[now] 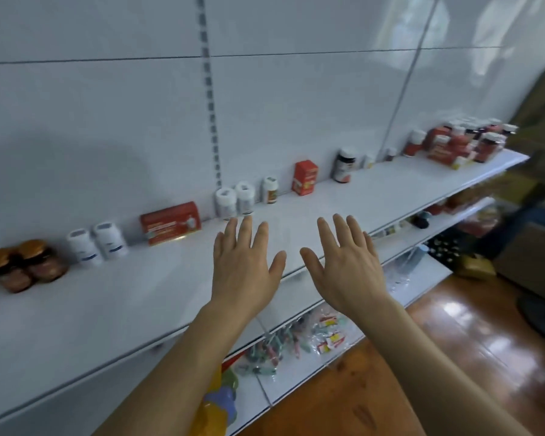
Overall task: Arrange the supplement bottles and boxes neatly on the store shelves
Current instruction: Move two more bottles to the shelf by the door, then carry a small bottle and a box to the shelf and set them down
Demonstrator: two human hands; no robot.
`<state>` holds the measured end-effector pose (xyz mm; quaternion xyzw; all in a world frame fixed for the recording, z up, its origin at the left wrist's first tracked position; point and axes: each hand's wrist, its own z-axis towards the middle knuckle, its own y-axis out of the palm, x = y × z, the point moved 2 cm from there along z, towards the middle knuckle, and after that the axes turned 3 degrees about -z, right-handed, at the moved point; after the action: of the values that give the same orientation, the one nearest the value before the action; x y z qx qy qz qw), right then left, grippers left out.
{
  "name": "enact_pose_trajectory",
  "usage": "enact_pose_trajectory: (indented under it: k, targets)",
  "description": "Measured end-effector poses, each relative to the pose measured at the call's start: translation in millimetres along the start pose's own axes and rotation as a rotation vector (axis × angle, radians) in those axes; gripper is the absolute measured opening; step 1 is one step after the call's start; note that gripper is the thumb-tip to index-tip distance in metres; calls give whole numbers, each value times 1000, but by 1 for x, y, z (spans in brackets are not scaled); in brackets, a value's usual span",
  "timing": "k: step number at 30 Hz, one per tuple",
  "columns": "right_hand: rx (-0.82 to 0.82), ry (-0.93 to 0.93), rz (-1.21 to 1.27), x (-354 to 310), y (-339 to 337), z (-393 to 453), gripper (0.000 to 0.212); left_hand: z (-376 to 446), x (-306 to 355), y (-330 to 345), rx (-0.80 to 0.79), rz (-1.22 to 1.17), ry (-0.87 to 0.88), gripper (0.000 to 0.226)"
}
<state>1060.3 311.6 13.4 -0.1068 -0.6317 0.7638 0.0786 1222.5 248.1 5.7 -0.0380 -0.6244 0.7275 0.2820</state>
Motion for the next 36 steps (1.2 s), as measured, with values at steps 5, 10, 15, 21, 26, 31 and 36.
enact_pose_trajectory:
  k: [5,10,15,21,26,31,36]
  targets:
    - [13,139,-22,88,-6,21,72,62,80,36,-48,-34,129,68]
    - [-5,281,-63,176,-13,55,72,132,158,71,-95,-68,246,66]
    - [-7,405,-112,261,-20,89,71,203,233,103,-127,-117,372,64]
    - [-5,503,-114,360,-18,118,70,262,323,151,-197,-130,470,63]
    - [-11,516,-86,454,-3,152,69,311,399,202,-228,-124,472,62]
    - [-33,467,-76,557,5,191,69,362,480,252,-243,-145,404,62]
    - [-20,374,-81,646,6,244,66,413,533,288,-225,-172,328,60]
